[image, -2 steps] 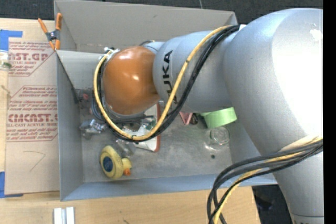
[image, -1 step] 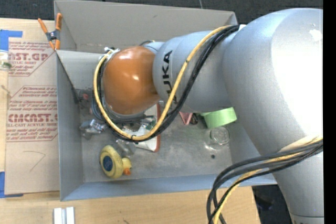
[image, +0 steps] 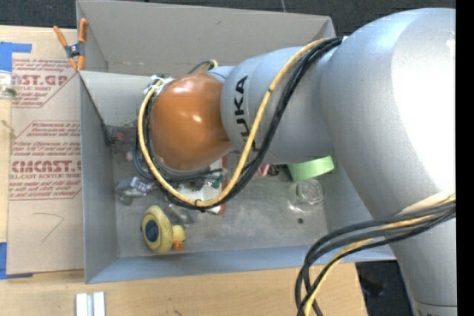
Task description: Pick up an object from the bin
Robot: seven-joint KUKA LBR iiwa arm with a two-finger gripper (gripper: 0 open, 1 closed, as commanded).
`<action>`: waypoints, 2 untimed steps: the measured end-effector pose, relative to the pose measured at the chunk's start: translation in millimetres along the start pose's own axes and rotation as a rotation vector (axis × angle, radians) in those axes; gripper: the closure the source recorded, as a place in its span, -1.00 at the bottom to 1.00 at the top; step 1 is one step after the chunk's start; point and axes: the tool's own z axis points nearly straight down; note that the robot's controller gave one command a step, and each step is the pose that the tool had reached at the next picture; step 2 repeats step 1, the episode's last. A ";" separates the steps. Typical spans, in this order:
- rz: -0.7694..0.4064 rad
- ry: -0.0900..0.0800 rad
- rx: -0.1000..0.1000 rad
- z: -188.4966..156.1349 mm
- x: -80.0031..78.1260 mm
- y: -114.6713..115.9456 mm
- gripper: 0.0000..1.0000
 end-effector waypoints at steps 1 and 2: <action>-0.310 -0.001 -0.004 -1.0 20.4 38.9 1.00; -0.310 -0.001 -0.004 -1.0 20.4 38.9 1.00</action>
Offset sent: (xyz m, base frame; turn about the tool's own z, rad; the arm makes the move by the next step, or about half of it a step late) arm 0.0000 0.0000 0.0000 0.0000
